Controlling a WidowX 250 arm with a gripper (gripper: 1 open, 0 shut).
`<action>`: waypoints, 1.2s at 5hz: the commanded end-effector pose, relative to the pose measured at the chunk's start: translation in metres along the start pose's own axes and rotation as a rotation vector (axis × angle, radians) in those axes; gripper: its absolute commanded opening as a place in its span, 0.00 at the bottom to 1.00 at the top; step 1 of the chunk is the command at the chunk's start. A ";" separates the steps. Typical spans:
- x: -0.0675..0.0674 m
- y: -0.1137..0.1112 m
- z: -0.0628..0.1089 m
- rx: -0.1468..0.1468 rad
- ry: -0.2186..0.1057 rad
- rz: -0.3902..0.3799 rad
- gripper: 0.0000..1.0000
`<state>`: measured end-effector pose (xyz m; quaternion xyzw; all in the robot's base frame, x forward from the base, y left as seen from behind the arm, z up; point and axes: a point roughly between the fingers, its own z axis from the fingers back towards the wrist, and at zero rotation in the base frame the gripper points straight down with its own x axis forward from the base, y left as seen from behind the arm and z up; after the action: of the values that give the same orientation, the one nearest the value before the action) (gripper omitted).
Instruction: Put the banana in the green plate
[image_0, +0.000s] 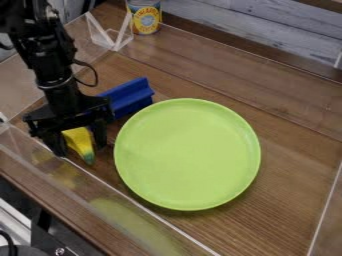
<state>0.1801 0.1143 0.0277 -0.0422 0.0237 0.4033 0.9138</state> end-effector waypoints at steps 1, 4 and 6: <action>0.003 -0.002 0.001 -0.002 -0.015 0.009 0.00; 0.000 -0.006 0.013 0.030 -0.051 -0.035 0.00; -0.004 -0.009 0.029 0.051 -0.082 -0.073 0.00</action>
<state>0.1810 0.1061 0.0498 -0.0073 0.0113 0.3738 0.9274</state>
